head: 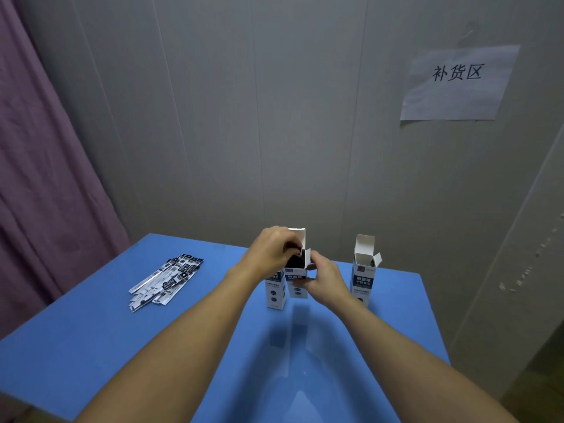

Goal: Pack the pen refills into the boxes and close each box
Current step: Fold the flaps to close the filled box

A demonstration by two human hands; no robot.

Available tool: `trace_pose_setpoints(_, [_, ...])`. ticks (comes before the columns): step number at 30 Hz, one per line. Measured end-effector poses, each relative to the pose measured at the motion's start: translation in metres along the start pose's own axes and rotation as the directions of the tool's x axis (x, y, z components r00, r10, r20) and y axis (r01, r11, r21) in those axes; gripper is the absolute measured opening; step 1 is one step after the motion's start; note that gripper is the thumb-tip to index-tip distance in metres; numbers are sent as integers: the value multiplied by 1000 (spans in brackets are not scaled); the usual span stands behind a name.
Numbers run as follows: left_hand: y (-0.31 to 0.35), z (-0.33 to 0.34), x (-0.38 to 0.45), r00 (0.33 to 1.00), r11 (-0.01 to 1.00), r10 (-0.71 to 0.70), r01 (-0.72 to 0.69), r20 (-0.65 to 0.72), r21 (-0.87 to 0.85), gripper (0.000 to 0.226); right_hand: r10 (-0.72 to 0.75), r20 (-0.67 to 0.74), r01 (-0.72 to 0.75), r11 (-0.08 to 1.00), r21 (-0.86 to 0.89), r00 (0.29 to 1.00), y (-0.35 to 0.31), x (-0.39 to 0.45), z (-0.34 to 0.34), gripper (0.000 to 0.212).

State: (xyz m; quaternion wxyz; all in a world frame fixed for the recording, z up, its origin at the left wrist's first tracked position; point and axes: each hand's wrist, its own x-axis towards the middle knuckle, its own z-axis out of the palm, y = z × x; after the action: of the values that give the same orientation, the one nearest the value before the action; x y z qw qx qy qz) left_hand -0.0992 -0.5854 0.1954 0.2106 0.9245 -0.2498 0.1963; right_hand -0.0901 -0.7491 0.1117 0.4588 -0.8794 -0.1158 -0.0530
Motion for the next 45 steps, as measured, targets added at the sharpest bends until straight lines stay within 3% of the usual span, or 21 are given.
trace_pose_setpoints(4, [-4,2,-1,998,1000,-19,19,67,1,21,19,-1,-19,1000,-16,1000,4,-2,1,42])
trace_pose_setpoints(8, [-12,5,-7,998,997,45,-47,-35,-69,15,28,3,-28,1000,-2,1000,4,-3,1,44])
trace_pose_setpoints(12, [-14,7,-6,998,998,60,-60,-29,-1,5,30,-1,-30,1000,-9,1000,2,-3,1,43])
trace_pose_setpoints(19, [-14,13,-6,996,982,47,-59,70,179,11,31,30,-29,998,-50,999,2,-8,4,40])
trace_pose_setpoints(26, [-17,14,-8,996,984,82,-89,47,155,14,32,20,-31,998,-49,999,2,-10,1,40])
trace_pose_setpoints(32, [-15,21,-10,984,907,156,-179,91,382,14,38,22,-36,994,-105,999,6,-9,5,43])
trace_pose_setpoints(37, [-14,24,-13,992,872,100,-124,76,473,21,27,36,-23,993,-118,999,2,-9,9,40])
trace_pose_setpoints(39, [-16,26,-14,995,891,100,-103,30,442,19,28,36,-24,993,-117,999,1,-9,9,40])
trace_pose_setpoints(45, [-17,22,-15,995,990,76,-67,-64,125,15,44,1,-44,996,-75,999,0,-7,2,44])
